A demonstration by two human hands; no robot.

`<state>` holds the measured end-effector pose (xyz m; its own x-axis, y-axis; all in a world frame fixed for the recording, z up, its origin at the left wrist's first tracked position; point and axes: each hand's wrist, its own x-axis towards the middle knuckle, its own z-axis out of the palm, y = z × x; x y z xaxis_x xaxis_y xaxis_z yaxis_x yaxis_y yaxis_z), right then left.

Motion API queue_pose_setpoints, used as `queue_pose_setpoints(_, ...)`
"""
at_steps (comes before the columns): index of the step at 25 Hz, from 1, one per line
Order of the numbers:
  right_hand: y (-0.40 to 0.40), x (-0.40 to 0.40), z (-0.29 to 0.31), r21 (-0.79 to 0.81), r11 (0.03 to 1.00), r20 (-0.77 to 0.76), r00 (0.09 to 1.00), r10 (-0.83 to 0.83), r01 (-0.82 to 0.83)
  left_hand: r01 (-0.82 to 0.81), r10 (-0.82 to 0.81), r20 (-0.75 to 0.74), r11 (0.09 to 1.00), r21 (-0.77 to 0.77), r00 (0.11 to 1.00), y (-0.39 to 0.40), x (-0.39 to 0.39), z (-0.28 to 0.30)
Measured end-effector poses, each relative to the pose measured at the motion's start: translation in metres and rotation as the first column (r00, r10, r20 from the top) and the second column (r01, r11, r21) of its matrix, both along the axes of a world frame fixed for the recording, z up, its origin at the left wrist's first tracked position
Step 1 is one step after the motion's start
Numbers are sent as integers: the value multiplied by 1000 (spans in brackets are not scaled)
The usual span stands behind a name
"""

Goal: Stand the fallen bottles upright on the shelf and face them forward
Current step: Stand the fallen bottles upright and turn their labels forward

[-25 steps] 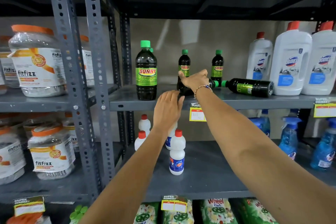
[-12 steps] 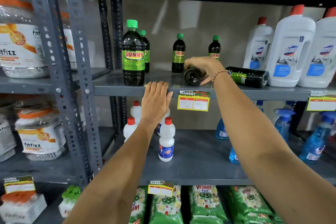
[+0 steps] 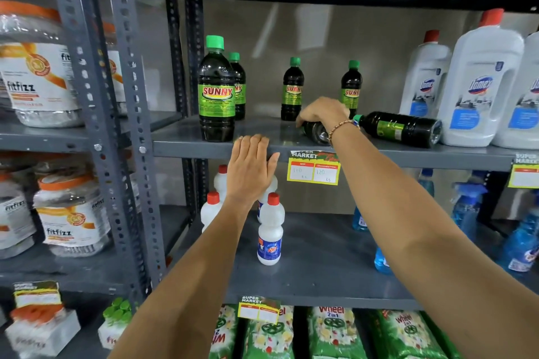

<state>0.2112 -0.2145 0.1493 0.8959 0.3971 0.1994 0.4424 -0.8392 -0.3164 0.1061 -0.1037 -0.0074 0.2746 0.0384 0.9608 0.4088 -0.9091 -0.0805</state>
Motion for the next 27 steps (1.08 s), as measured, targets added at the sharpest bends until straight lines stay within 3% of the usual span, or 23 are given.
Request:
queue_pose_setpoints(3, 5, 11, -10, 343, 936, 69, 996, 56, -77, -9, 9, 13, 1000, 10, 1000, 1, 2, -2)
queue_pose_setpoints(5, 12, 13, -24, 567, 807, 120, 986, 117, -165, -1, 1, 27, 1000, 5, 1000, 2, 3, -1)
queue_pose_setpoints(7, 18, 16, -39, 690, 677, 134, 964, 231, -258, -7, 7, 32, 1000, 18, 999, 2, 3, -2)
queue_pose_setpoints(12, 21, 26, -46, 710, 623, 83, 917, 391, -330, -14, 13, 29, 1000, 26, 999, 1, 2, -1)
queue_pose_setpoints(15, 20, 30, -46, 777, 566, 4, 901, 434, -276, -14, 13, 22, 1000, 24, 1000, 1, 1, -1)
queue_pose_setpoints(18, 17, 32, -49, 756, 613, -8, 934, 358, -229, -22, 21, 11, 999, 25, 1000, 2, 1, -2)
queue_pose_setpoints(21, 15, 29, -50, 680, 684, 149, 963, 226, -265, -24, 24, 1, 999, 24, 1000, 2, 1, -1)
queue_pose_setpoints(27, 12, 24, -52, 631, 728, 120, 960, 251, -270, -15, 15, -14, 1000, 8, 1000, 2, -1, -3)
